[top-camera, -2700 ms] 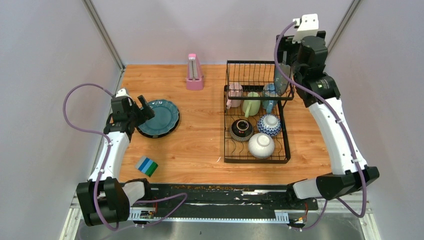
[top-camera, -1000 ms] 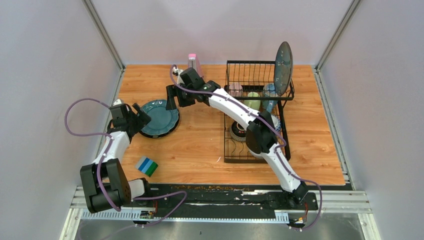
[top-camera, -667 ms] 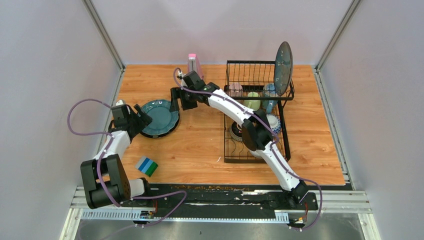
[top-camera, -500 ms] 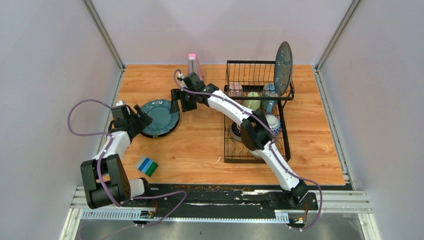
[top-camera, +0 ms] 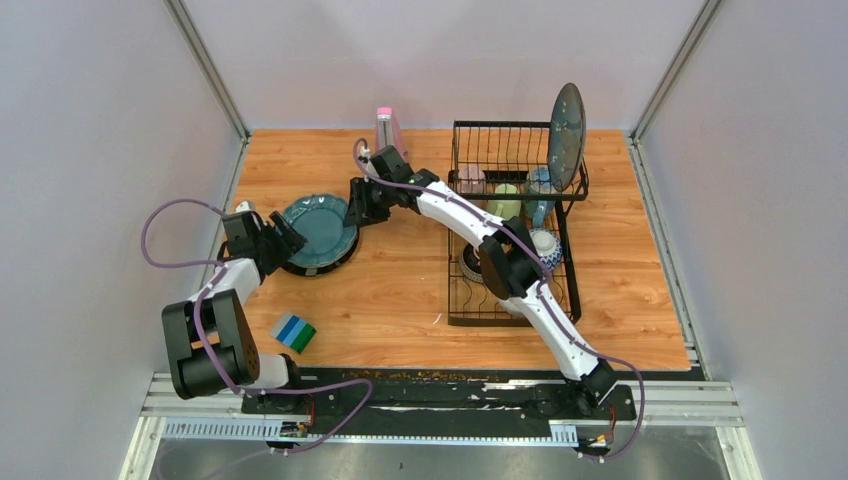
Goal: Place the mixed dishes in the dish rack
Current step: Pick up the plate at the center of the board.
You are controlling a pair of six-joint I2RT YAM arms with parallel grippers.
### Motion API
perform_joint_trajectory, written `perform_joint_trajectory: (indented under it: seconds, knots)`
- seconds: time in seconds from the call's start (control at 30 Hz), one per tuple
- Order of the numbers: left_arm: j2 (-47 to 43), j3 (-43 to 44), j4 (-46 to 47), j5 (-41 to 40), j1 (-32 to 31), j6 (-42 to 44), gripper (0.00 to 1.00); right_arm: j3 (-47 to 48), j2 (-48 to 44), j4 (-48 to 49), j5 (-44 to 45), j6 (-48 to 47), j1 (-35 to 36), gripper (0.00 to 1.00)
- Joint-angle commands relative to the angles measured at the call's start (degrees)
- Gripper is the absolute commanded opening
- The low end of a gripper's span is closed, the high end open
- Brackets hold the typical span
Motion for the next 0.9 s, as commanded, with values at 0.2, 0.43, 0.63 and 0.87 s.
perform_joint_trajectory:
  seconds: [0.2,0.43,0.63,0.87]
  knots:
    - [3.58,-0.08,4.93,11.17,-0.54,1.25,0.74,-0.18,0.02,7.67,-5.67,5.49,-1.18,0.46]
    - [4.06,-0.23,6.27,13.99,-0.54,1.55,0.69,-1.27,0.83,10.23,-7.79,9.06,-1.20,0.46]
    - [2.71,-0.62,5.29,12.35,-0.54,1.47,0.67,-3.29,1.04,10.76,-5.84,11.62,-1.21,0.44]
    - [-2.08,0.85,0.35,7.18,-0.54,2.86,0.77,-3.56,1.62,12.03,-6.13,13.32,-1.56,0.41]
